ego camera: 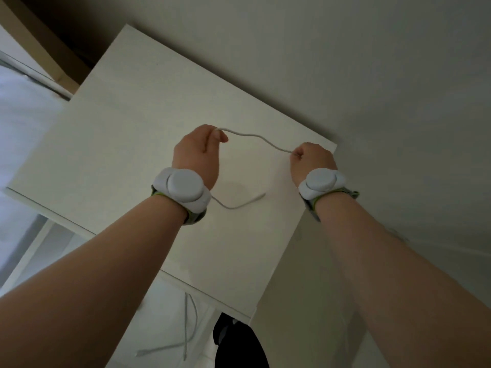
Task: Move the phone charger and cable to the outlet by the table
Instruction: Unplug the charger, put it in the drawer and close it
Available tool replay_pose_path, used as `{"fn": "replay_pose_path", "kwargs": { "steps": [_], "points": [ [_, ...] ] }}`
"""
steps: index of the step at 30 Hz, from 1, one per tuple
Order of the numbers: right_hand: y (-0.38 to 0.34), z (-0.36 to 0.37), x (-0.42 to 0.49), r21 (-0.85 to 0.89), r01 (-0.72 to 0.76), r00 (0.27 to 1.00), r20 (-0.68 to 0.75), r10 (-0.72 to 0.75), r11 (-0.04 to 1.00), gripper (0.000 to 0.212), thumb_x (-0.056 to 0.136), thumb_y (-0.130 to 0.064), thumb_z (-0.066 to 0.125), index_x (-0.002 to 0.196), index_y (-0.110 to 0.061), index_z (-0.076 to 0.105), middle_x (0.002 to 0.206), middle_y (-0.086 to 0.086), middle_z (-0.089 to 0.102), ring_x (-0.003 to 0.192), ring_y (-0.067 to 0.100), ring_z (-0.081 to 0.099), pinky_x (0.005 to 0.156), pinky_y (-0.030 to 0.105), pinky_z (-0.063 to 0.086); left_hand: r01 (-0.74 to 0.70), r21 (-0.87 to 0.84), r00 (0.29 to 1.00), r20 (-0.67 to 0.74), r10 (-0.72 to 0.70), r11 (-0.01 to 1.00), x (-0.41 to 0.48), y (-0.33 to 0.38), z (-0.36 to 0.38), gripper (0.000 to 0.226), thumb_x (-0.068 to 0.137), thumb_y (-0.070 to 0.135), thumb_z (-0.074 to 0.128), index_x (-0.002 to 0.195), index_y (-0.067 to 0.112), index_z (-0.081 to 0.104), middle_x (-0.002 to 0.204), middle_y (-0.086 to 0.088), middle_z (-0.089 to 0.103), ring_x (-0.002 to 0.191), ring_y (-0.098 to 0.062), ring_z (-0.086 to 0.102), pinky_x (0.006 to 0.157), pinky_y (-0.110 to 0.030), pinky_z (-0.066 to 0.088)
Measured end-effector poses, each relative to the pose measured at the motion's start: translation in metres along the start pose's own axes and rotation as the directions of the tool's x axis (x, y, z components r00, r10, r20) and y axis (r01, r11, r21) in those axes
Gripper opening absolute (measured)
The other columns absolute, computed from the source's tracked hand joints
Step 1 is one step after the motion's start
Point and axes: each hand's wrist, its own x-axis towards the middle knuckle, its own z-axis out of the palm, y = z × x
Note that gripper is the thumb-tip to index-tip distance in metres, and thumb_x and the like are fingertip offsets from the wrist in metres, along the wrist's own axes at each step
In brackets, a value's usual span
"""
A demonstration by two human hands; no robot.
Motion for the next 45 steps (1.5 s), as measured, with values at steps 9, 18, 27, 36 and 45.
{"fn": "replay_pose_path", "kwargs": {
  "steps": [9,18,27,36,45],
  "points": [
    [0.024,-0.016,0.029,0.076,-0.053,0.983,-0.172,0.066,0.996,0.030,0.096,-0.014,0.035,0.106,0.002,0.058,0.114,0.022,0.060,0.106,0.036,0.054,0.083,0.034,0.038,0.018,0.042,0.991,0.130,-0.023,0.999,0.001,-0.001,0.011,0.028,0.096,0.025,0.038,0.097,0.015,0.065,0.059,0.014,0.042,0.052,-0.006,0.038,0.051,-0.021,0.030],
    [-0.025,0.014,0.013,0.207,0.240,0.968,-0.119,-0.219,0.949,0.025,0.092,-0.014,0.048,0.111,-0.003,0.061,0.115,0.020,0.058,0.106,0.033,0.055,0.093,0.033,0.040,0.255,0.085,0.966,0.023,-0.258,0.963,0.011,-0.061,-0.017,0.032,0.095,0.029,0.036,0.104,0.016,0.064,0.097,-0.015,0.067,0.087,-0.037,0.062,0.080,-0.042,0.053],
    [-0.109,0.058,-0.031,0.157,0.380,0.916,0.072,-0.394,0.912,0.036,0.092,-0.024,0.050,0.125,-0.010,0.053,0.124,0.016,0.051,0.116,0.032,0.044,0.093,0.037,0.038,0.438,0.225,0.894,-0.212,-0.395,0.871,0.005,-0.128,-0.078,0.043,0.096,0.034,0.033,0.118,0.009,0.060,0.118,-0.024,0.060,0.101,-0.044,0.057,0.088,-0.043,0.048],
    [-0.124,0.088,-0.056,-0.146,0.400,0.912,0.162,-0.378,0.905,0.042,0.089,-0.025,0.049,0.128,-0.011,0.042,0.126,0.014,0.043,0.114,0.032,0.040,0.087,0.040,0.040,0.464,0.199,0.886,-0.118,-0.448,0.864,-0.019,-0.156,-0.089,0.048,0.088,0.021,0.048,0.135,0.016,0.038,0.121,-0.021,0.054,0.102,-0.039,0.055,0.087,-0.041,0.045],
    [-0.111,0.083,-0.063,-0.126,0.205,0.974,0.121,-0.190,0.971,0.065,0.090,-0.023,0.048,0.145,-0.012,0.015,0.138,0.016,0.037,0.120,0.036,0.040,0.092,0.041,0.039,0.179,0.377,0.975,0.055,-0.214,0.909,-0.055,-0.140,-0.064,0.066,0.081,0.018,0.056,0.141,0.022,0.028,0.135,-0.015,0.033,0.115,-0.036,0.037,0.095,-0.043,0.038]
  ]
}}
